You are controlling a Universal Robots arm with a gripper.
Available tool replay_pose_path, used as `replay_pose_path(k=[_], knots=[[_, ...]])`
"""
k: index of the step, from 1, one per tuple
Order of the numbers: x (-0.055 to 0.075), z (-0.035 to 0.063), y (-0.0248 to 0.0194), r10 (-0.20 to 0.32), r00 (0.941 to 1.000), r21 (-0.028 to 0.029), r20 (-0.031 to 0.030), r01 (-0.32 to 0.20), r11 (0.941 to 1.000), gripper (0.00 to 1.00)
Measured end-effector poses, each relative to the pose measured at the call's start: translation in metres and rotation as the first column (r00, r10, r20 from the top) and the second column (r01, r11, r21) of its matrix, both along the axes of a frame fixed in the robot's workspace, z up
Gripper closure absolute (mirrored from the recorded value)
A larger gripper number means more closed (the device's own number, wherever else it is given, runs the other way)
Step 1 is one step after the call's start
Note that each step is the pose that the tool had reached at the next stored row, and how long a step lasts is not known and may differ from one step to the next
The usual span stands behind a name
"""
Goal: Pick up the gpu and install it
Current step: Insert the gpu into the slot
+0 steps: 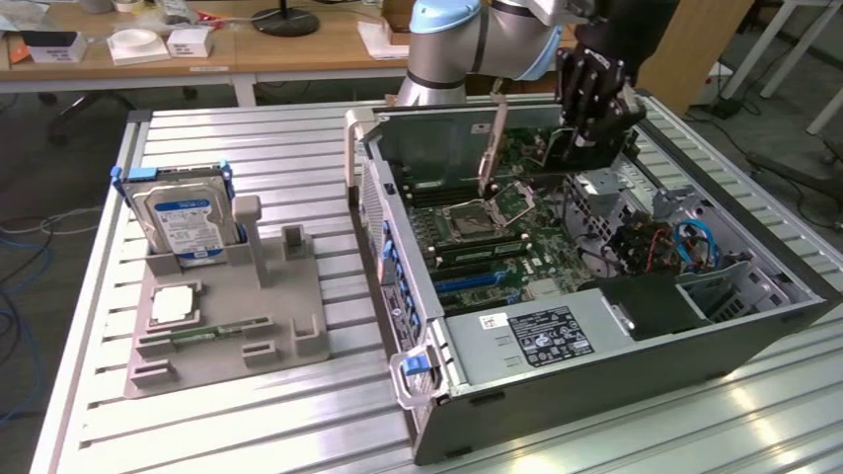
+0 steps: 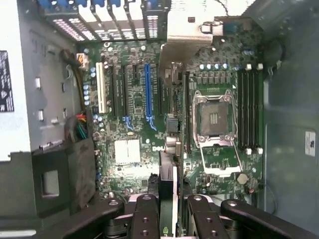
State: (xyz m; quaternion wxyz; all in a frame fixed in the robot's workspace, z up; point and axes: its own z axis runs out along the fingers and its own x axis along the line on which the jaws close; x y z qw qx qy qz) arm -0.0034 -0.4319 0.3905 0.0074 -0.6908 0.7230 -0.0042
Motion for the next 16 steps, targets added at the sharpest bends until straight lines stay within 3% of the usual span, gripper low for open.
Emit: replay_pose_path(k=[7,16], knots=[[-0.0001,-0.0009,-0.0001,0.114,0.9935,0.0002,0.0001,-0.114,0.9935,0.73],[-0.001,-0.0011,-0.0004,0.112,0.9937,-0.0003,0.0001,-0.112,0.9937,0.73]])
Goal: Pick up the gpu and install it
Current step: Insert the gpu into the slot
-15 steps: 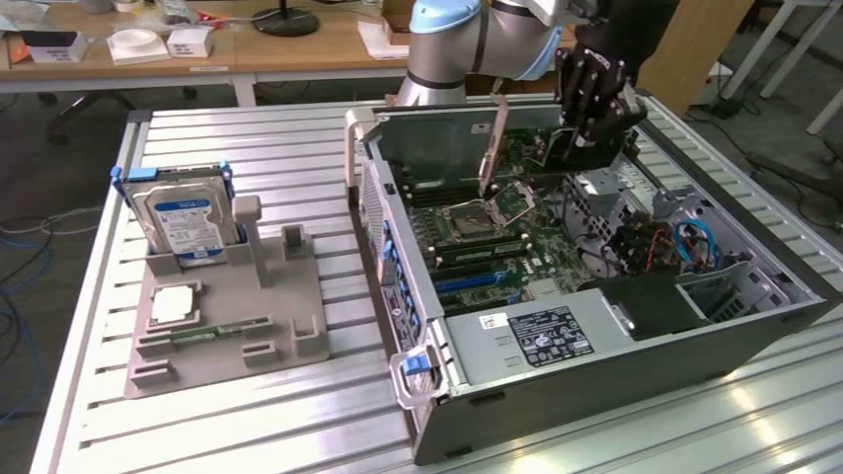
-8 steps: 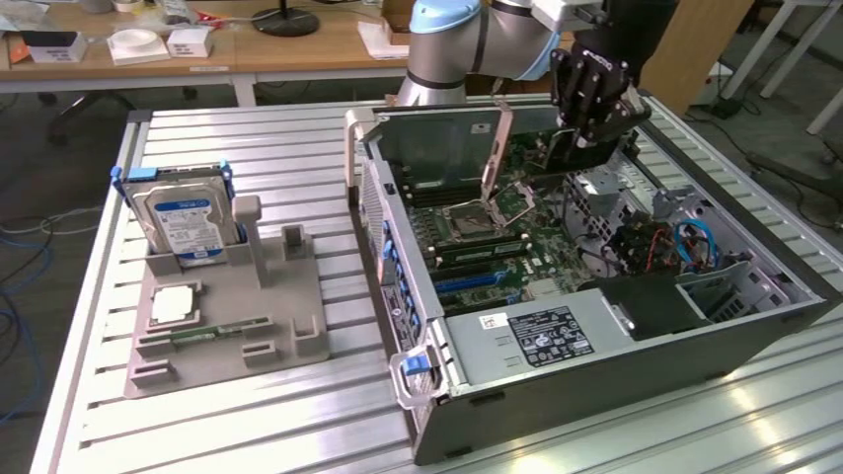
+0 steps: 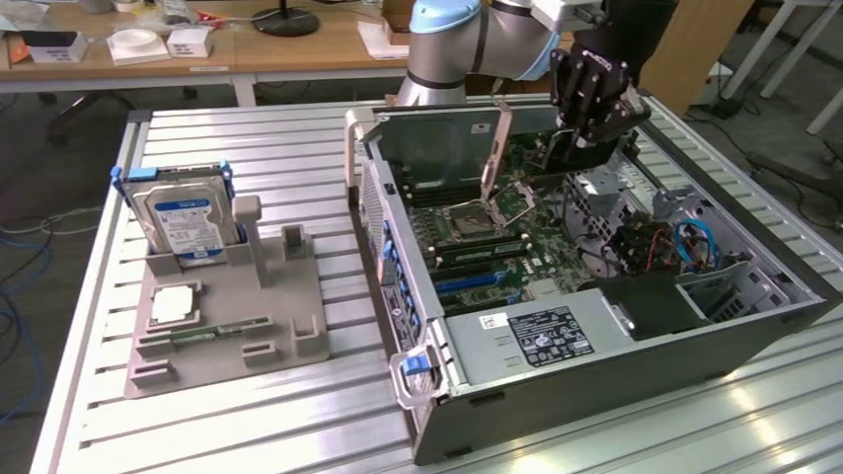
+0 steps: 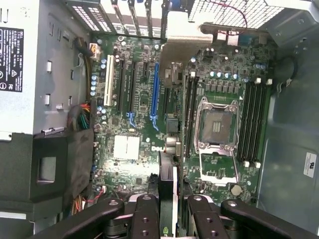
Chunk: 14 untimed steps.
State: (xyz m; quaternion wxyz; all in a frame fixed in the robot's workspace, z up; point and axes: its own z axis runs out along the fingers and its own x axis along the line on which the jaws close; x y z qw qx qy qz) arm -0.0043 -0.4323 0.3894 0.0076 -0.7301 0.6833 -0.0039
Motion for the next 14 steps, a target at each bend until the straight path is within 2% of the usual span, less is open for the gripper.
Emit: replay_pose_path(k=[5,6,9,14], knots=[[0.0,-0.0007,0.0,-0.02,0.9998,0.0003,0.0,0.02,0.9998,0.73],[0.0,-0.0016,0.0,-0.02,0.9998,0.0014,-0.0016,0.02,0.9998,0.73],[0.0,-0.007,-0.001,-0.02,0.9998,0.0011,-0.0063,0.02,0.9998,0.73],[0.0,-0.0162,-0.0019,-0.02,0.9998,-0.0004,-0.0076,0.02,0.9998,0.73]])
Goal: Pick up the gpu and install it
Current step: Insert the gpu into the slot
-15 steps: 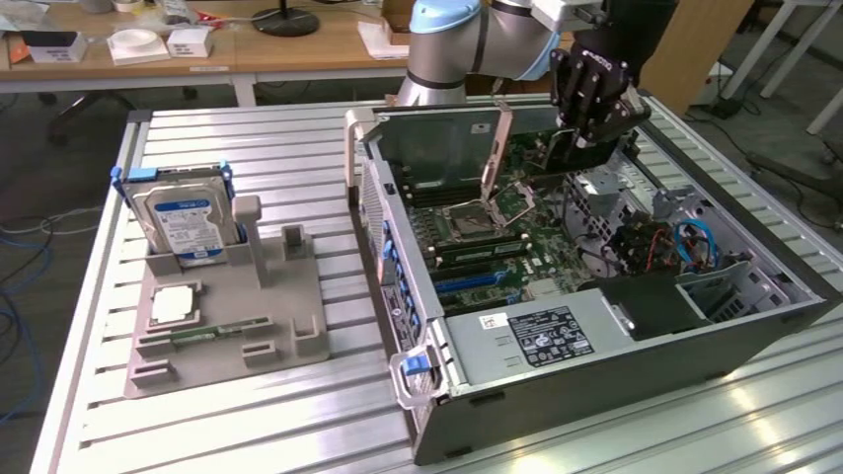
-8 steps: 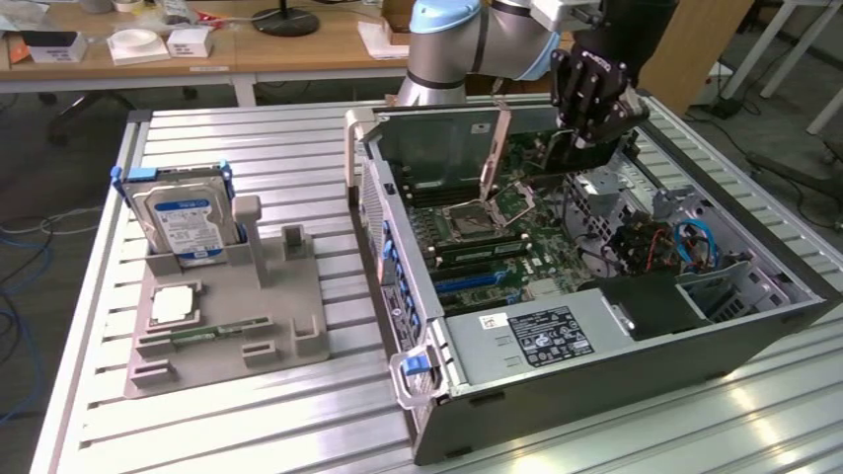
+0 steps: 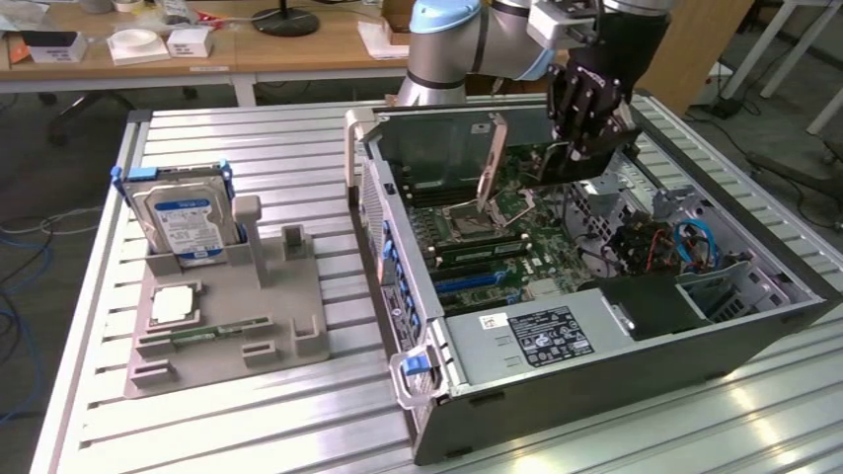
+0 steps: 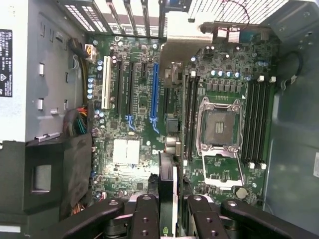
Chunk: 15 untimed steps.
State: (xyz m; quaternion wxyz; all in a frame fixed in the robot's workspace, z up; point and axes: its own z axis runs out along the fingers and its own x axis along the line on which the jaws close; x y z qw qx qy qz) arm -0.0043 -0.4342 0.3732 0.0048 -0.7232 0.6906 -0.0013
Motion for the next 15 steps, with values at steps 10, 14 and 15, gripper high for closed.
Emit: replay_pose_path(k=[10,14,15], knots=[[-0.002,-0.0134,0.0,0.0,0.9999,-0.0023,-0.0133,0.0,1.0,0.73],[-0.013,-0.0182,0.0,0.0,1.0,-0.0014,-0.008,0.0,1.0,0.73],[-0.015,-0.0186,0.0,0.0,1.0,0.0013,-0.0056,0.0,1.0,0.73]])
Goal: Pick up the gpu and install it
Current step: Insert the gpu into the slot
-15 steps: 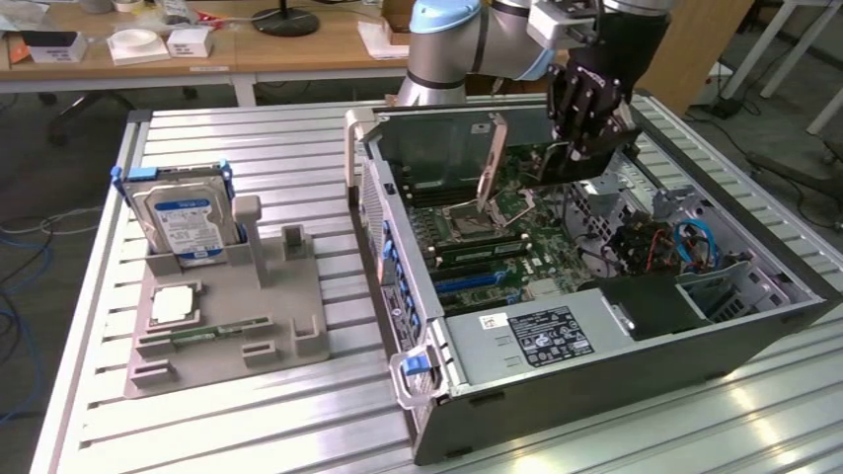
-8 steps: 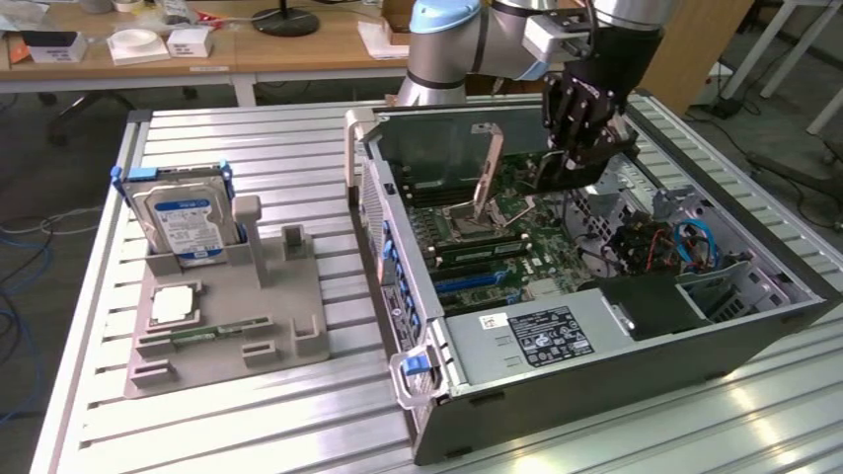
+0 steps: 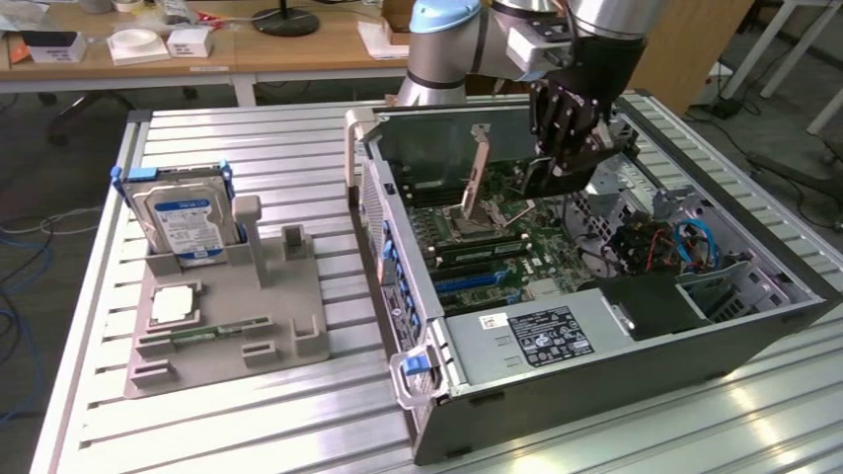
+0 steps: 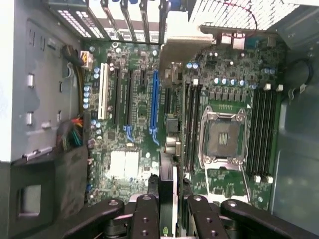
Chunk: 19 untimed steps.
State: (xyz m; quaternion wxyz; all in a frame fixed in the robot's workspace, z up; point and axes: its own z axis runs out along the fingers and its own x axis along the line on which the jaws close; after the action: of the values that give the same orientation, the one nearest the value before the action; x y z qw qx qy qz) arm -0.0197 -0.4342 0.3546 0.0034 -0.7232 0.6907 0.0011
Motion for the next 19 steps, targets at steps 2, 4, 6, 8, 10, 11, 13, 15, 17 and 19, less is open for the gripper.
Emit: replay_pose_path(k=[2,4,6,8,10,11,13,15,17,19], knots=[[-0.003,-0.0016,0.0001,0.0,1.0,0.0082,0.002,0.0,1.0,0.73],[-0.005,-0.0034,0.0001,0.0,1.0,0.013,0.0028,0.0,0.9999,0.73],[-0.007,-0.0046,0.0,0.0,1.0,0.0248,0.0035,0.0,0.9997,0.73],[-0.009,-0.0055,0.0001,0.0,1.0,0.0438,0.0042,0.0,0.999,0.73],[-0.009,-0.0061,0.0001,0.0,1.0,0.0465,0.0043,0.0,0.9989,0.73],[-0.01,-0.0063,0.0001,0.0,1.0,0.0464,0.0043,0.0,0.9989,0.73],[-0.012,-0.007,0.0,0.0,1.0,0.0462,0.0043,0.0,0.9989,0.73],[-0.015,-0.0077,-0.0002,0.0,1.0,0.046,0.0043,0.0,0.9989,0.73],[-0.017,-0.0082,-0.0006,0.0,1.0,0.046,0.0043,0.0,0.9989,0.73],[-0.019,-0.0088,-0.0023,-0.001,1.0,0.046,0.0042,0.001,0.9989,0.73]])
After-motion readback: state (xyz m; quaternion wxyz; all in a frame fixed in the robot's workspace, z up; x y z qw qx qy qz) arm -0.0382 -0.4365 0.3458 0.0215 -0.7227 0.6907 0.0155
